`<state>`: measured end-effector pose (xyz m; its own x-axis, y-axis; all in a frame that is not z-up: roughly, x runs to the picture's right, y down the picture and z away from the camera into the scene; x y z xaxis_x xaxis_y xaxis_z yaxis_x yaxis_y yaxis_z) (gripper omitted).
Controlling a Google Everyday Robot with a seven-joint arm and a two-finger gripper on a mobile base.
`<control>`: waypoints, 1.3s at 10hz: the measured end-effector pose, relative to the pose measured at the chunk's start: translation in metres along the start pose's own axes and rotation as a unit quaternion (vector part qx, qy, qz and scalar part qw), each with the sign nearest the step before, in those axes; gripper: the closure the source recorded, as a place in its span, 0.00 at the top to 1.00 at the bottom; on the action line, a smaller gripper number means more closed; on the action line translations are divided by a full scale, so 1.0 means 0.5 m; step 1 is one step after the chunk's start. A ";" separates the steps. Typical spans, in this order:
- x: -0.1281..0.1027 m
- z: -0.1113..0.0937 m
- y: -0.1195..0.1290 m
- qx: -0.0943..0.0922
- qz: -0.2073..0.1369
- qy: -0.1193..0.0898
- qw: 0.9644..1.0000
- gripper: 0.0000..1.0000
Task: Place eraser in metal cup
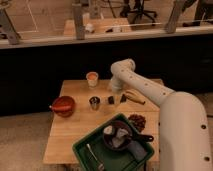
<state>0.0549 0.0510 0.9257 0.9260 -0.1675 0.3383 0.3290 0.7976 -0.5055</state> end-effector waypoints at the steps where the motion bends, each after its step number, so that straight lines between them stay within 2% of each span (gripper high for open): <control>1: 0.000 0.009 0.001 0.000 -0.002 0.000 1.000 0.80; 5: 0.007 0.061 0.010 -0.009 -0.004 0.007 1.000 0.80; 7: 0.022 0.062 0.009 -0.010 0.005 0.013 1.000 0.80; 8: 0.027 0.063 0.011 -0.014 0.007 0.016 1.000 0.76; 10: 0.025 0.069 0.008 -0.018 0.008 0.020 1.000 0.58; 13: 0.028 0.077 0.020 -0.023 0.011 0.024 0.999 0.25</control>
<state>0.0638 0.0789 0.9559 0.9403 -0.1791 0.2896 0.3163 0.7740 -0.5485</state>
